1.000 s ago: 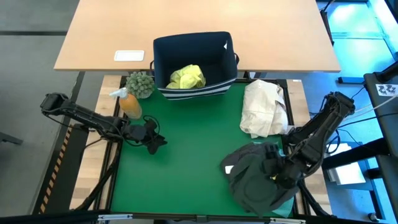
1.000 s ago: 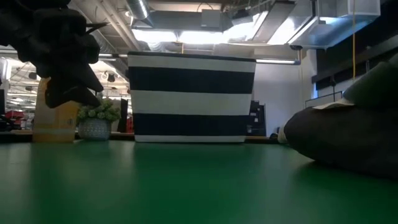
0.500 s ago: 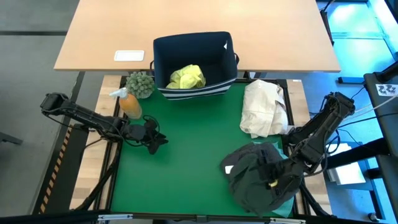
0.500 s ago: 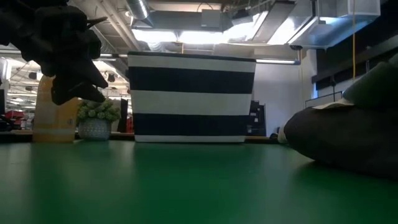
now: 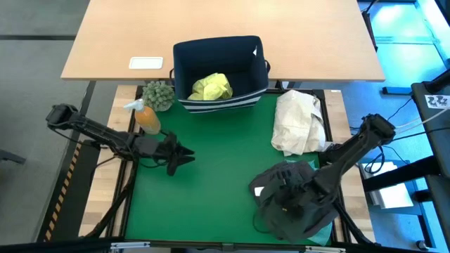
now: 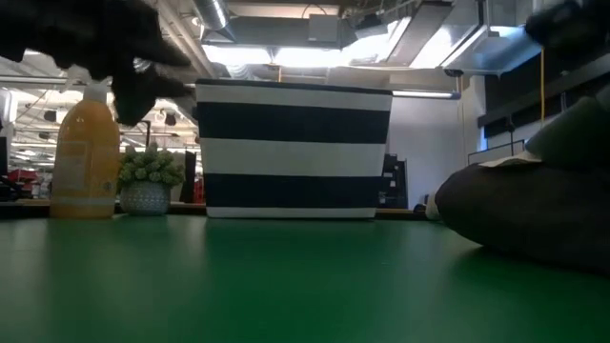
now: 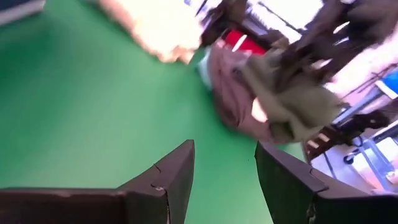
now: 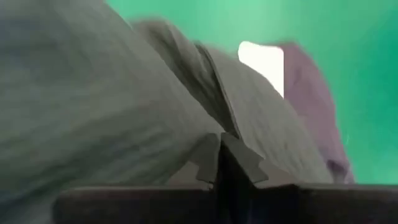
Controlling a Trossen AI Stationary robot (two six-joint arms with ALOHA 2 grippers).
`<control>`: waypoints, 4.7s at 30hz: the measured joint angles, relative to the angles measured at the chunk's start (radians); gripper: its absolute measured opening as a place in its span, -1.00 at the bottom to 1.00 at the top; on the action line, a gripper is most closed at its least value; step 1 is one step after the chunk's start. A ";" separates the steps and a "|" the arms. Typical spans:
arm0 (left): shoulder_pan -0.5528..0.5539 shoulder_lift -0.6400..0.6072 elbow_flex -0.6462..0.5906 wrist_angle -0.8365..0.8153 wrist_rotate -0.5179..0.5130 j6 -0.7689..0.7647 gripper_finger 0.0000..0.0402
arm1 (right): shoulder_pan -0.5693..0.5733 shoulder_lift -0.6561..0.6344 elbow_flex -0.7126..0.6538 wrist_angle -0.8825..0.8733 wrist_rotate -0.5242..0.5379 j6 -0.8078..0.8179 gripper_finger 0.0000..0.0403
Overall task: Fold laundry
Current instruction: Stack the green polo on the black shorts, then fold the yellow shirt on the table
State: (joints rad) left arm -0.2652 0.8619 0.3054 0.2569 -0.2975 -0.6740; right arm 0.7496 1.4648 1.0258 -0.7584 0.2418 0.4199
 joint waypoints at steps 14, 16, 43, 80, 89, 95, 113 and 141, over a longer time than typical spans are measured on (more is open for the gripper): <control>0.001 0.000 0.000 0.048 -0.004 0.084 -0.18 | 0.039 -0.107 -0.315 0.330 0.158 0.215 -0.99; 0.001 0.000 0.000 0.049 -0.009 0.084 -0.18 | 0.035 -0.156 -0.299 0.308 0.168 0.182 -0.98; 0.251 0.003 0.274 -0.081 -0.004 0.582 -0.18 | -0.515 -0.474 -0.189 0.599 -0.070 -0.583 -0.85; 0.670 0.704 1.170 -1.205 0.000 0.953 -0.18 | -0.984 -0.447 -0.189 0.747 -0.183 -0.567 0.34; 0.581 0.705 1.140 -1.206 -0.010 1.040 -0.66 | -1.067 -0.358 -0.178 0.828 -0.265 -0.567 0.25; 0.501 0.704 1.071 -1.199 -0.011 1.072 -0.96 | -1.100 -0.272 -0.087 0.781 -0.269 -0.561 0.22; 0.340 0.705 0.919 -1.097 -0.157 1.043 -0.99 | -1.097 0.131 0.186 0.589 -0.262 -0.611 0.66; 0.327 0.706 0.904 -1.051 -0.185 1.024 -1.00 | -1.132 0.386 0.325 0.634 -0.131 -0.695 -0.87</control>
State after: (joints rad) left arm 0.0620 1.5681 1.2091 -0.7937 -0.4824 0.3495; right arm -0.3820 1.8510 1.3506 -0.1241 0.1111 -0.2754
